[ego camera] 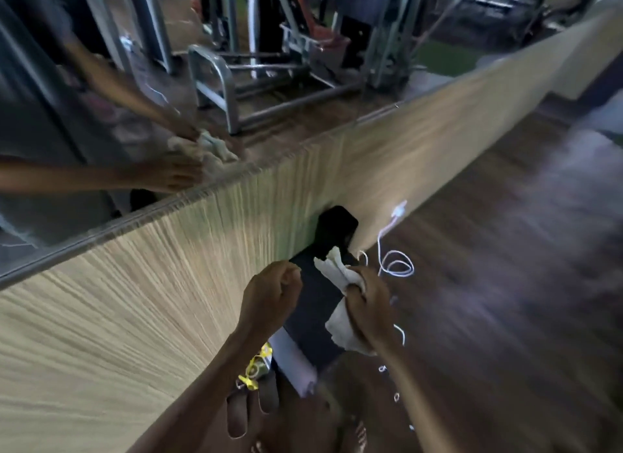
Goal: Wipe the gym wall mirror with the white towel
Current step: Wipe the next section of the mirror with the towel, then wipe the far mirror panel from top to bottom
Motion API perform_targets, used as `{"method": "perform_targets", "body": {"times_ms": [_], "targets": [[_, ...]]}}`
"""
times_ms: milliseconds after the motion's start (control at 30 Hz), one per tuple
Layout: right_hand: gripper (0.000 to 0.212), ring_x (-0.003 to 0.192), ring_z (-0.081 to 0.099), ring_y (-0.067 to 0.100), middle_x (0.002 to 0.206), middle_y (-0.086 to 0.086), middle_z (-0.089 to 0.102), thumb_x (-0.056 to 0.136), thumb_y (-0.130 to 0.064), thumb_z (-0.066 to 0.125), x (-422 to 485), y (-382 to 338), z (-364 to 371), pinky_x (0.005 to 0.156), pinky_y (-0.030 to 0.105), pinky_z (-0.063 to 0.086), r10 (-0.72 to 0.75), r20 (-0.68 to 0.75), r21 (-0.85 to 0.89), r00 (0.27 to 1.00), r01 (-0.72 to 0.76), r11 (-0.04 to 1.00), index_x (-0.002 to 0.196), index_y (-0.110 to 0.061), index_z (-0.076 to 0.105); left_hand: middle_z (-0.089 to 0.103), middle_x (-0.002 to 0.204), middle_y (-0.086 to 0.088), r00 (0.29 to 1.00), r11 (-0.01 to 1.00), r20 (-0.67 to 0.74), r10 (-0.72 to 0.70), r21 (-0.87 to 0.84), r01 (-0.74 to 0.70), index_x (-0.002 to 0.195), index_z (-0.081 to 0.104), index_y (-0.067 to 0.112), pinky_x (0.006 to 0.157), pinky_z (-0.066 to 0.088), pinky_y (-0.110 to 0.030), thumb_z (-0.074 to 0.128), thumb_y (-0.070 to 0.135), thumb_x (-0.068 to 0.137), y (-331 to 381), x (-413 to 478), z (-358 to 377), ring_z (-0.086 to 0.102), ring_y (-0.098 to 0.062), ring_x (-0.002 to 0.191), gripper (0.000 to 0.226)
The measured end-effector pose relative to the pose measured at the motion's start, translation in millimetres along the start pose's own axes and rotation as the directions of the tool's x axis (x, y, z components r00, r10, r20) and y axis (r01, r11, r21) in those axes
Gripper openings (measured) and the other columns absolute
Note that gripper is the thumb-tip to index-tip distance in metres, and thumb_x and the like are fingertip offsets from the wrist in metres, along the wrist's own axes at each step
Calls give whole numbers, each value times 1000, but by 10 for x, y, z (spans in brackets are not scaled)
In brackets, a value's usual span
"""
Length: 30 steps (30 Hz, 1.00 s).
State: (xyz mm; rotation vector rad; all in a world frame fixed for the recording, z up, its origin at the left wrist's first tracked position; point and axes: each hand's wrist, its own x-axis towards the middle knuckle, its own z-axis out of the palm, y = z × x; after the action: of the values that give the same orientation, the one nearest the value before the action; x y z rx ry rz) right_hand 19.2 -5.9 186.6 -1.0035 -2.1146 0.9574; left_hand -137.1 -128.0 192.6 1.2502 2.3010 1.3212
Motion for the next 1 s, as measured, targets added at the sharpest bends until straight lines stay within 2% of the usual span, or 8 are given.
{"method": "perform_targets", "body": {"times_ms": [167, 400, 500, 600, 667, 767, 833, 1000], "targets": [[36, 90, 60, 6, 91, -16, 66, 79, -10, 51, -269, 126, -337, 80, 21, 44, 81, -67, 49, 994, -78, 996, 89, -44, 57, 69, 97, 5, 992, 998, 124, 20, -55, -13, 108, 69, 14, 74, 47, -30, 44, 42, 98, 214, -9, 344, 64, -12, 89, 38], [25, 65, 49, -5, 68, -22, 56, 76, -13, 49, -381, 419, -1038, 61, 12, 34, 234, -243, 120, 942, -210, 970, 69, -35, 40, 68, 86, 5, 976, 994, 197, 93, -77, -79, 98, 67, 16, 68, 52, -43, 49, 32, 101, 772, 77, 981, 64, -15, 79, 24], [19, 61, 48, -4, 62, -11, 51, 75, -15, 50, -400, 631, -1441, 58, 12, 33, 266, -299, 144, 917, -232, 962, 68, -30, 41, 65, 76, 7, 973, 993, 208, 101, -87, -84, 88, 64, 18, 63, 51, -43, 49, 40, 97, 1112, 91, 1301, 61, -12, 70, 29], [2, 65, 51, -3, 68, -8, 54, 74, -26, 50, -351, 850, -1844, 61, 15, 35, 268, -294, 163, 917, -228, 960, 72, -27, 49, 54, 59, 14, 978, 991, 185, 100, -110, -81, 69, 50, 27, 54, 36, -35, 57, 27, 100, 1473, 116, 1558, 48, -4, 54, 33], [10, 67, 54, 2, 70, -4, 58, 75, -24, 51, -292, 901, -2113, 63, 21, 38, 241, -304, 169, 922, -196, 966, 78, -18, 57, 57, 60, 16, 983, 992, 159, 88, -108, -72, 71, 55, 25, 55, 40, -37, 57, 30, 99, 1694, 155, 1697, 51, -3, 56, 28], [4, 64, 54, -7, 62, -8, 51, 80, -16, 53, -182, 874, -2480, 61, 10, 34, 186, -281, 155, 941, -147, 977, 76, -17, 55, 64, 69, 9, 991, 988, 116, 63, -145, -45, 84, 66, 15, 64, 48, -37, 59, 30, 98, 1934, 260, 1892, 58, -5, 64, 22], [11, 66, 55, -9, 67, -9, 55, 81, -19, 52, -80, 915, -2625, 62, 10, 34, 168, -221, 189, 961, -126, 974, 87, -14, 61, 65, 71, 8, 995, 988, 88, 53, -152, -39, 84, 66, 14, 65, 49, -35, 61, 23, 98, 2050, 306, 1970, 59, -4, 66, 18], [14, 62, 59, -3, 74, -6, 63, 93, -8, 54, 185, 1079, -2725, 59, 10, 40, 221, -98, 337, 970, -176, 925, 97, -17, 64, 68, 74, 4, 997, 984, 68, 30, -179, -17, 81, 65, 12, 64, 48, -29, 51, 48, 88, 2135, 393, 2084, 64, -9, 71, 39]]}}
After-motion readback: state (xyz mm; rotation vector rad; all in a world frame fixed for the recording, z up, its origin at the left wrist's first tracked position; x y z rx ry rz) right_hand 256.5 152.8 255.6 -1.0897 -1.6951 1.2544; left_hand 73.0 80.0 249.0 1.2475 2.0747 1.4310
